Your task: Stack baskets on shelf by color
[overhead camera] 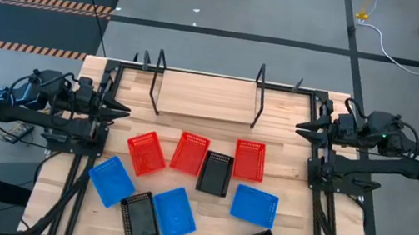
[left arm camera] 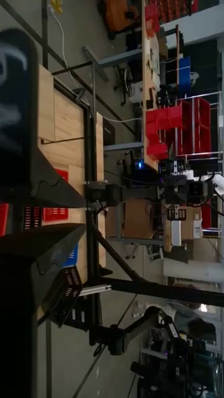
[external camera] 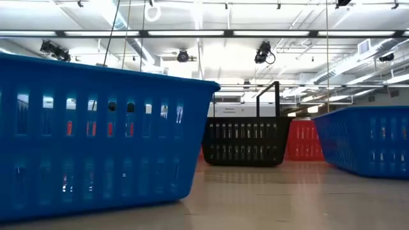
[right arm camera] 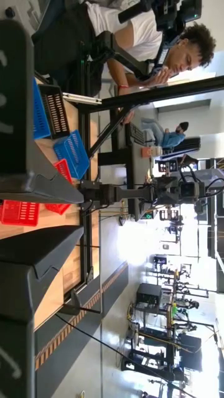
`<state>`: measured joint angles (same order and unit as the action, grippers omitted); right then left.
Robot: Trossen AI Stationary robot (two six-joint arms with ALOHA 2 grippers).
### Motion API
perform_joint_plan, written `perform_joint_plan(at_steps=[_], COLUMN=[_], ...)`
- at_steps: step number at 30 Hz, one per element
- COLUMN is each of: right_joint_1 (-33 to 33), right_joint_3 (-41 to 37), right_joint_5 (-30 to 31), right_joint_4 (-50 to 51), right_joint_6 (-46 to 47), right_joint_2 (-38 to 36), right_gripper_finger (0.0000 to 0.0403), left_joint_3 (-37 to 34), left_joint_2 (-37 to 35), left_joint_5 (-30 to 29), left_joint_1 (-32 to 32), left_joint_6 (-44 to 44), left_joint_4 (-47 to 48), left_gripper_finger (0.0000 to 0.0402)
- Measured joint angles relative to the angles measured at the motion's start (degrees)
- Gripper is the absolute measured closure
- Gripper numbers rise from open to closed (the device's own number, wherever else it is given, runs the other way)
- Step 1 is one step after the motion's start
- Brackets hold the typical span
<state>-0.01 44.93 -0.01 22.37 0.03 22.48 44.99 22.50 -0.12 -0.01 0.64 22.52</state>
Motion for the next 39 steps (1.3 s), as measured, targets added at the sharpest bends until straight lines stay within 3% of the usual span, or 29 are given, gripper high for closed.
perform_joint_plan(at_steps=[39], right_joint_1=[0.0], right_joint_3=[0.0], right_joint_5=[0.0], right_joint_4=[0.0], right_joint_6=[0.0], right_joint_2=[0.0], right_gripper_finger=[0.0328], left_joint_3=[0.0], left_joint_2=[0.0], left_joint_5=[0.0], left_joint_1=[0.0], left_joint_6=[0.0], left_joint_4=[0.0], left_gripper_finger=[0.0345])
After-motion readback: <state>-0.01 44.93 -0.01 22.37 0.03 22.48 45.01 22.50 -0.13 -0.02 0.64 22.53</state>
